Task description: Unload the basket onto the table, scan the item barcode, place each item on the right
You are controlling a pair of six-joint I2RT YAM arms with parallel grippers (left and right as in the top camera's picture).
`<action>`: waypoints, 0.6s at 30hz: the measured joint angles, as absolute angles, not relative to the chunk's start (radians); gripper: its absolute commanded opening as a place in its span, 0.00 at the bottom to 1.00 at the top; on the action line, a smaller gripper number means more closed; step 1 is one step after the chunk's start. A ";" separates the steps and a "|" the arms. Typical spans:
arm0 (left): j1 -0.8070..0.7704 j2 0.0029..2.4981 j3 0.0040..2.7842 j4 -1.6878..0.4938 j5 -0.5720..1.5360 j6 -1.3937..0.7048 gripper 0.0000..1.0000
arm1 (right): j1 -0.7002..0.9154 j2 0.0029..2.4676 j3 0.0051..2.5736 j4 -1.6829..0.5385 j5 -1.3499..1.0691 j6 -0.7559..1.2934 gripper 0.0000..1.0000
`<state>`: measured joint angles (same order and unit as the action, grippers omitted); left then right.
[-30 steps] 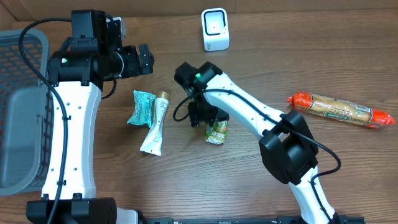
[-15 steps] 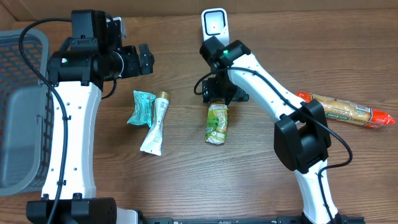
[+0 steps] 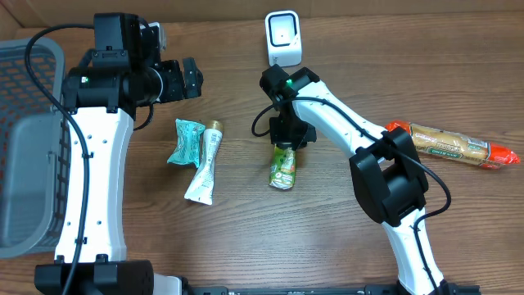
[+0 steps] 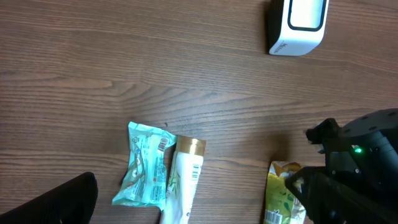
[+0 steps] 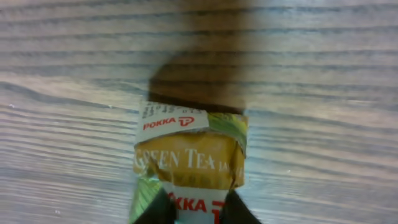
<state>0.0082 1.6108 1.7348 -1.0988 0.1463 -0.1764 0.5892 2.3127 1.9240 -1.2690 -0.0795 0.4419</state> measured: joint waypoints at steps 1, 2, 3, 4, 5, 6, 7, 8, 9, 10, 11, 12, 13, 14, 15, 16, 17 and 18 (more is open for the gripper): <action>0.008 1.611 1.735 -1.098 0.146 -0.176 1.00 | 0.589 2.312 1.925 -1.269 -0.082 0.446 0.04; 0.008 1.611 1.735 -1.099 0.146 -0.176 1.00 | 0.588 2.309 1.929 -1.274 -0.091 0.442 0.04; 0.008 1.611 1.735 -1.099 0.146 -0.176 0.99 | 0.588 2.308 1.932 -1.277 -0.099 0.443 0.04; 0.008 1.611 1.735 -1.098 0.146 -0.176 1.00 | 0.585 2.308 1.936 -1.282 -0.103 0.445 0.04; 0.008 1.611 1.735 -1.098 0.146 -0.176 0.99 | 0.582 2.308 1.937 -1.283 -0.113 0.446 0.04; 0.008 1.611 1.735 -1.098 0.146 -0.176 0.99 | 0.577 2.308 1.937 -1.284 -0.127 0.450 0.04; 0.008 1.611 1.735 -1.099 0.146 -0.176 1.00 | 0.570 2.308 1.937 -1.285 -0.139 0.459 0.04; 0.008 1.611 1.735 -1.098 0.146 -0.176 0.99 | 0.559 2.308 1.937 -1.285 -0.168 0.477 0.04; 0.008 1.611 1.735 -1.099 0.146 -0.176 1.00 | 0.548 2.308 1.937 -1.283 -0.189 0.495 0.04; 0.008 1.611 1.735 -1.099 0.146 -0.176 0.99 | 0.536 2.309 1.937 -1.280 -0.220 0.516 0.04; 0.008 1.611 1.735 -1.099 0.146 -0.176 0.99 | 0.522 2.309 1.937 -1.272 -0.252 0.537 0.04; 0.008 1.611 1.735 -1.099 0.146 -0.176 0.99 | 0.507 2.309 1.937 -1.260 -0.287 0.557 0.04; 0.008 1.611 1.735 -1.098 0.146 -0.176 0.99 | 0.496 2.309 1.937 -1.249 -0.315 0.570 0.07; 0.008 1.611 1.735 -1.098 0.146 -0.176 1.00 | 0.487 2.310 1.937 -1.238 -0.342 0.580 0.10; 0.008 1.611 1.735 -1.099 0.146 -0.176 1.00 | 0.477 2.311 1.937 -1.230 -0.376 0.593 0.18; 0.008 1.611 1.735 -1.098 0.146 -0.176 0.99 | 0.473 2.311 1.937 -1.226 -0.408 0.596 0.34; 0.008 1.611 1.735 -1.099 0.146 -0.176 1.00 | 0.473 2.311 1.937 -1.223 -0.417 0.595 0.43; 0.008 1.611 1.735 -1.098 0.146 -0.176 1.00 | 0.474 2.311 1.937 -1.222 -0.432 0.582 0.52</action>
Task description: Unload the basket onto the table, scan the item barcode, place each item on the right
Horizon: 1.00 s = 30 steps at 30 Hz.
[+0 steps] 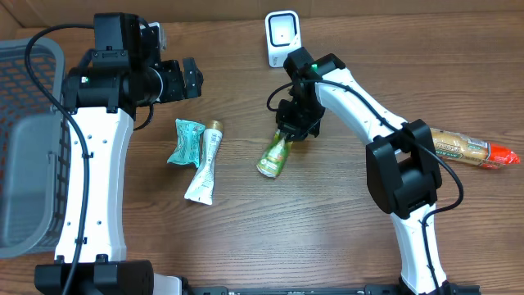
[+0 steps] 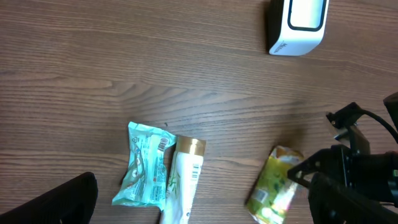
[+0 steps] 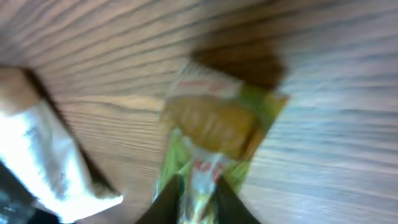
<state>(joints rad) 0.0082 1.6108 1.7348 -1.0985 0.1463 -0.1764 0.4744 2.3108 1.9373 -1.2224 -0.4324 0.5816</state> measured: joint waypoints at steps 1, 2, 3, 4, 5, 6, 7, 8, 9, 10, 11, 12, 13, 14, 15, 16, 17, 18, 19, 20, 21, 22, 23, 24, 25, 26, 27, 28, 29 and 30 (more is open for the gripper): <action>0.008 1.611 1.735 -1.098 0.146 -0.176 1.00 | 0.478 2.311 1.937 -1.224 -0.442 0.567 0.56; 0.008 1.611 1.735 -1.098 0.146 -0.176 1.00 | 0.481 2.311 1.937 -1.228 -0.444 0.552 0.57; 0.008 1.611 1.735 -1.099 0.146 -0.176 1.00 | 0.485 2.311 1.938 -1.235 -0.440 0.540 0.57; 0.008 1.611 1.735 -1.099 0.146 -0.176 0.99 | 0.487 2.311 1.938 -1.247 -0.434 0.524 0.57; 0.008 1.611 1.735 -1.098 0.146 -0.176 0.99 | 0.489 2.311 1.942 -1.256 -0.420 0.506 0.57; 0.008 1.611 1.735 -1.098 0.146 -0.176 1.00 | 0.490 2.311 1.948 -1.257 -0.401 0.481 0.56; 0.008 1.611 1.735 -1.099 0.146 -0.176 1.00 | 0.491 2.311 1.959 -1.257 -0.381 0.453 0.56; 0.008 1.611 1.735 -1.098 0.146 -0.176 1.00 | 0.490 2.311 1.972 -1.252 -0.358 0.426 0.56; 0.008 1.611 1.735 -1.098 0.146 -0.176 1.00 | 0.490 2.311 1.991 -1.243 -0.333 0.397 0.56; 0.008 1.611 1.735 -1.098 0.146 -0.176 1.00 | 0.489 2.311 2.007 -1.231 -0.309 0.371 0.56; 0.008 1.611 1.735 -1.099 0.146 -0.176 0.99 | 0.489 2.311 2.021 -1.211 -0.281 0.348 0.56; 0.008 1.611 1.735 -1.099 0.146 -0.176 0.99 | 0.489 2.311 2.032 -1.190 -0.257 0.332 0.56; 0.008 1.611 1.735 -1.099 0.146 -0.176 1.00 | 0.488 2.311 2.041 -1.164 -0.227 0.312 0.56; 0.008 1.611 1.735 -1.099 0.146 -0.176 0.99 | 0.488 2.311 2.043 -1.143 -0.210 0.302 0.55; 0.008 1.611 1.735 -1.099 0.146 -0.176 1.00 | 0.487 2.311 2.043 -1.114 -0.191 0.287 0.52; 0.008 1.611 1.735 -1.099 0.146 -0.176 1.00 | 0.486 2.311 2.043 -1.094 -0.176 0.277 0.51; 0.008 1.611 1.735 -1.099 0.146 -0.176 1.00 | 0.486 2.311 2.043 -1.073 -0.166 0.267 0.50; 0.008 1.611 1.735 -1.099 0.146 -0.176 0.99 | 0.486 2.311 2.043 -1.062 -0.162 0.261 0.50; 0.008 1.611 1.735 -1.099 0.146 -0.176 0.99 | 0.486 2.311 2.043 -1.058 -0.160 0.258 0.50; 0.008 1.611 1.735 -1.098 0.146 -0.176 0.99 | 0.486 2.311 2.043 -1.058 -0.163 0.255 0.50; 0.008 1.611 1.735 -1.099 0.146 -0.176 1.00 | 0.486 2.311 2.042 -1.058 -0.171 0.254 0.50; 0.008 1.611 1.734 -1.099 0.146 -0.176 1.00 | 0.486 2.312 2.041 -1.057 -0.181 0.252 0.50; 0.008 1.611 1.735 -1.098 0.146 -0.176 1.00 | 0.486 2.312 2.039 -1.053 -0.198 0.250 0.49; 0.008 1.611 1.735 -1.098 0.146 -0.176 0.99 | 0.486 2.312 2.037 -1.050 -0.208 0.250 0.49; 0.008 1.611 1.735 -1.098 0.146 -0.176 0.99 | 0.486 2.312 2.033 -1.048 -0.220 0.251 0.49; 0.008 1.611 1.735 -1.099 0.146 -0.176 0.99 | 0.486 2.312 2.029 -1.049 -0.231 0.250 0.48; 0.008 1.611 1.735 -1.098 0.146 -0.176 1.00 | 0.486 2.312 2.023 -1.053 -0.239 0.252 0.47; 0.008 1.611 1.735 -1.099 0.146 -0.176 0.99 | 0.487 2.312 2.017 -1.060 -0.247 0.254 0.47; 0.008 1.611 1.735 -1.098 0.146 -0.176 1.00 | 0.488 2.313 2.014 -1.068 -0.254 0.256 0.47; 0.008 1.611 1.735 -1.099 0.146 -0.176 1.00 | 0.489 2.313 2.009 -1.073 -0.258 0.258 0.47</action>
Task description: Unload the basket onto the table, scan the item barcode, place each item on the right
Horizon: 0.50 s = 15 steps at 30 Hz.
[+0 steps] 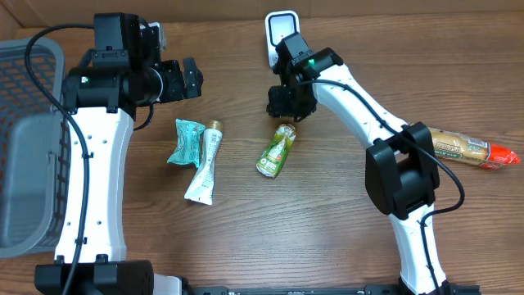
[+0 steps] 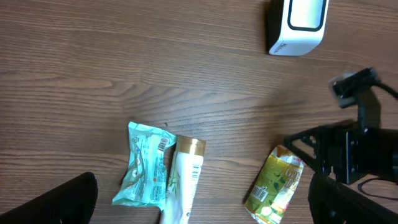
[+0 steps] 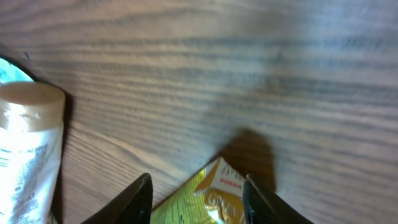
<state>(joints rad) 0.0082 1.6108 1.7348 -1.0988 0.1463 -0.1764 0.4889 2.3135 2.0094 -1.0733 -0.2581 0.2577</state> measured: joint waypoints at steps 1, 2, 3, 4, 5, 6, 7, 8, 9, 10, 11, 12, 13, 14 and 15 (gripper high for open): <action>0.008 1.611 1.735 -1.099 0.146 -0.176 0.99 | 0.490 2.315 2.007 -1.080 -0.262 0.258 0.47; 0.008 1.611 1.735 -1.099 0.146 -0.176 1.00 | 0.491 2.315 2.006 -1.084 -0.263 0.258 0.47; 0.008 1.611 1.735 -1.099 0.146 -0.176 0.99 | 0.493 2.316 2.006 -1.086 -0.266 0.258 0.47; 0.008 1.611 1.735 -1.099 0.146 -0.176 1.00 | 0.494 2.316 2.006 -1.085 -0.266 0.258 0.46; 0.008 1.611 1.735 -1.099 0.146 -0.176 1.00 | 0.497 2.316 2.006 -1.085 -0.266 0.258 0.46; 0.008 1.611 1.735 -1.099 0.146 -0.176 0.99 | 0.499 2.316 2.006 -1.085 -0.267 0.258 0.46; 0.008 1.611 1.735 -1.098 0.146 -0.176 0.99 | 0.502 2.316 2.006 -1.083 -0.270 0.258 0.45; 0.008 1.611 1.735 -1.099 0.146 -0.176 1.00 | 0.505 2.316 2.006 -1.078 -0.271 0.259 0.44; 0.008 1.611 1.735 -1.099 0.146 -0.176 1.00 | 0.507 2.316 2.006 -1.069 -0.273 0.258 0.42; 0.008 1.611 1.735 -1.098 0.146 -0.176 1.00 | 0.511 2.316 2.006 -1.057 -0.274 0.260 0.39; 0.008 1.611 1.735 -1.098 0.146 -0.176 0.99 | 0.514 2.316 2.006 -1.048 -0.274 0.261 0.37; 0.008 1.611 1.735 -1.099 0.146 -0.176 1.00 | 0.519 2.316 2.006 -1.040 -0.274 0.260 0.34; 0.008 1.611 1.735 -1.098 0.146 -0.176 1.00 | 0.525 2.316 2.006 -1.038 -0.273 0.260 0.33; 0.008 1.611 1.735 -1.098 0.146 -0.176 1.00 | 0.529 2.316 2.006 -1.041 -0.274 0.260 0.31; 0.008 1.611 1.735 -1.099 0.146 -0.176 0.99 | 0.533 2.316 2.006 -1.043 -0.274 0.260 0.30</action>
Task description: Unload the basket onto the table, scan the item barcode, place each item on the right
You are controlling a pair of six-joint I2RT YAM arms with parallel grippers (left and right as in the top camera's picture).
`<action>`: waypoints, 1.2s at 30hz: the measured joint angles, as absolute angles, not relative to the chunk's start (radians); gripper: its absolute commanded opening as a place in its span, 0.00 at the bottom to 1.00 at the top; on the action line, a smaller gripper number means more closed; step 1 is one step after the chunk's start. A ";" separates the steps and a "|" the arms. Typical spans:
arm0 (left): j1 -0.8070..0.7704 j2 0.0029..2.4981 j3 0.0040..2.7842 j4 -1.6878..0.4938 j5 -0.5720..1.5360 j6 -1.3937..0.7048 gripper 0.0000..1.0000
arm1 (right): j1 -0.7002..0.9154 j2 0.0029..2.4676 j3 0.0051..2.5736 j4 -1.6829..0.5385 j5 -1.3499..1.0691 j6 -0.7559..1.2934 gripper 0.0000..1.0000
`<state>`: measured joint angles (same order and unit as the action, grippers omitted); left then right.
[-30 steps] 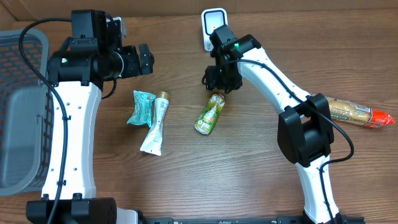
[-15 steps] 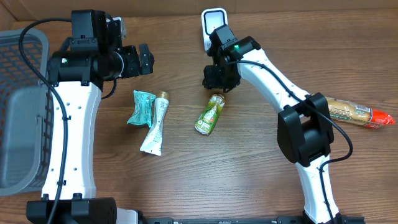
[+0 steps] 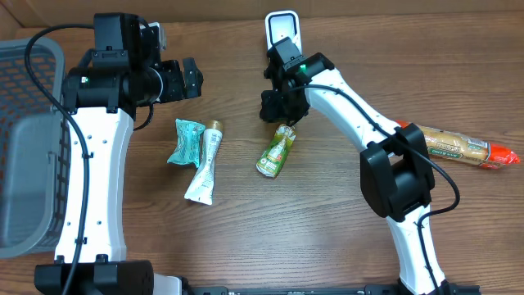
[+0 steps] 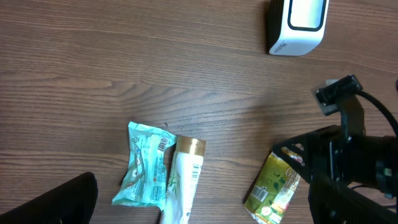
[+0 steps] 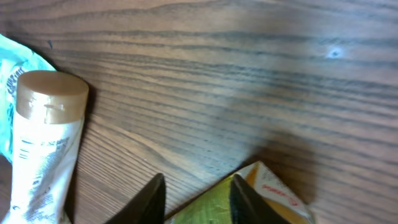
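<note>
The green tea pouch lies slanted on the table, its barcode face up in the left wrist view. My right gripper hovers open just beyond the pouch's upper end. In the right wrist view, the gripper has the pouch's top corner showing beside and below the fingertips. The white scanner stands at the back of the table. My left gripper is raised at the left and open, its fingers wide apart with nothing held.
A teal packet and a white tube with a gold cap lie side by side left of the pouch. An orange-ended biscuit pack lies at the right. A grey basket stands at the left edge.
My right gripper has shifted slightly left over the pouch's upper end, and its fingers stand a little closer together. The pouch and the left arm have not moved.
My right gripper was shut on the pouch's upper end while it lay straight. Then it held the pouch raised and slanted, nearer the scanner. Then the pouch lay slanted on the table with the gripper open above its top, as it does now.
</note>
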<state>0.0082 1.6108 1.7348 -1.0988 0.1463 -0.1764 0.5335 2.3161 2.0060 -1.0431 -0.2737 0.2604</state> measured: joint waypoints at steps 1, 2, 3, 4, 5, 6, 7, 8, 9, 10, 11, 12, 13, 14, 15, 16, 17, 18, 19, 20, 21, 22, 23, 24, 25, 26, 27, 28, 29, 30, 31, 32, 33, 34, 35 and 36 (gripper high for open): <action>0.008 1.611 1.735 -1.099 0.146 -0.176 1.00 | 0.538 2.316 2.006 -1.049 -0.274 0.262 0.30; 0.008 1.611 1.735 -1.099 0.146 -0.176 1.00 | 0.542 2.316 2.006 -1.062 -0.274 0.262 0.30; 0.008 1.611 1.735 -1.099 0.146 -0.176 1.00 | 0.545 2.316 2.006 -1.078 -0.273 0.262 0.30; 0.008 1.611 1.735 -1.098 0.146 -0.176 1.00 | 0.548 2.316 2.006 -1.099 -0.272 0.261 0.30; 0.008 1.611 1.735 -1.098 0.146 -0.176 1.00 | 0.551 2.316 2.006 -1.121 -0.268 0.261 0.30; 0.008 1.611 1.735 -1.099 0.146 -0.176 1.00 | 0.552 2.316 2.006 -1.139 -0.263 0.262 0.30; 0.008 1.611 1.735 -1.099 0.146 -0.176 1.00 | 0.552 2.316 2.006 -1.165 -0.253 0.262 0.30; 0.008 1.611 1.735 -1.099 0.146 -0.176 0.99 | 0.551 2.316 2.006 -1.203 -0.234 0.262 0.30; 0.008 1.611 1.735 -1.099 0.146 -0.176 0.99 | 0.550 2.316 2.006 -1.235 -0.219 0.262 0.30; 0.008 1.611 1.735 -1.098 0.146 -0.176 1.00 | 0.548 2.316 2.006 -1.262 -0.205 0.262 0.30; 0.008 1.611 1.735 -1.098 0.146 -0.176 1.00 | 0.544 2.316 2.006 -1.298 -0.191 0.262 0.30; 0.008 1.611 1.735 -1.098 0.146 -0.176 1.00 | 0.540 2.316 2.005 -1.321 -0.182 0.262 0.30; 0.008 1.611 1.735 -1.098 0.146 -0.176 0.99 | 0.533 2.316 2.005 -1.359 -0.171 0.263 0.30; 0.008 1.611 1.735 -1.099 0.146 -0.176 1.00 | 0.528 2.316 2.005 -1.392 -0.170 0.262 0.30; 0.008 1.611 1.735 -1.099 0.146 -0.176 1.00 | 0.522 2.316 2.005 -1.430 -0.168 0.262 0.30; 0.008 1.611 1.735 -1.099 0.146 -0.176 1.00 | 0.515 2.316 2.005 -1.465 -0.170 0.262 0.30; 0.008 1.611 1.735 -1.099 0.146 -0.176 0.99 | 0.510 2.316 2.004 -1.498 -0.174 0.262 0.30; 0.008 1.611 1.735 -1.099 0.146 -0.176 1.00 | 0.505 2.316 2.004 -1.535 -0.180 0.262 0.31; 0.008 1.611 1.735 -1.098 0.146 -0.176 1.00 | 0.502 2.316 2.004 -1.557 -0.184 0.262 0.33; 0.008 1.611 1.735 -1.099 0.146 -0.176 0.99 | 0.503 2.316 2.004 -1.587 -0.190 0.262 0.34; 0.008 1.611 1.735 -1.098 0.146 -0.176 0.99 | 0.508 2.316 2.004 -1.616 -0.198 0.261 0.35; 0.008 1.611 1.735 -1.098 0.146 -0.176 1.00 | 0.510 2.316 2.004 -1.623 -0.201 0.262 0.38; 0.008 1.611 1.735 -1.099 0.146 -0.176 1.00 | 0.527 2.316 2.003 -1.647 -0.212 0.262 0.40; 0.008 1.611 1.735 -1.098 0.146 -0.176 1.00 | 0.540 2.316 2.003 -1.651 -0.216 0.263 0.43; 0.008 1.611 1.735 -1.099 0.146 -0.176 0.99 | 0.561 2.316 2.003 -1.649 -0.220 0.261 0.46; 0.008 1.611 1.735 -1.098 0.146 -0.176 0.99 | 0.583 2.316 2.003 -1.644 -0.224 0.260 0.47; 0.008 1.611 1.735 -1.098 0.146 -0.176 1.00 | 0.612 2.316 2.003 -1.633 -0.228 0.262 0.42; 0.008 1.611 1.735 -1.098 0.146 -0.176 1.00 | 0.634 2.316 2.003 -1.620 -0.231 0.260 0.31; 0.008 1.611 1.735 -1.098 0.146 -0.176 1.00 | 0.661 2.316 2.003 -1.596 -0.232 0.262 0.24; 0.008 1.611 1.735 -1.098 0.146 -0.176 1.00 | 0.696 2.316 2.003 -1.561 -0.231 0.264 0.23; 0.008 1.611 1.735 -1.099 0.146 -0.176 1.00 | 0.720 2.316 2.003 -1.535 -0.228 0.265 0.22; 0.008 1.611 1.735 -1.098 0.146 -0.176 1.00 | 0.743 2.316 2.003 -1.515 -0.225 0.262 0.22; 0.008 1.611 1.735 -1.098 0.146 -0.176 1.00 | 0.763 2.316 2.003 -1.493 -0.213 0.260 0.22; 0.008 1.611 1.735 -1.098 0.146 -0.176 1.00 | 0.777 2.317 2.003 -1.478 -0.202 0.258 0.22; 0.008 1.611 1.735 -1.098 0.146 -0.176 0.99 | 0.784 2.316 2.003 -1.465 -0.184 0.258 0.22; 0.008 1.611 1.735 -1.098 0.146 -0.176 1.00 | 0.785 2.317 2.003 -1.457 -0.167 0.257 0.22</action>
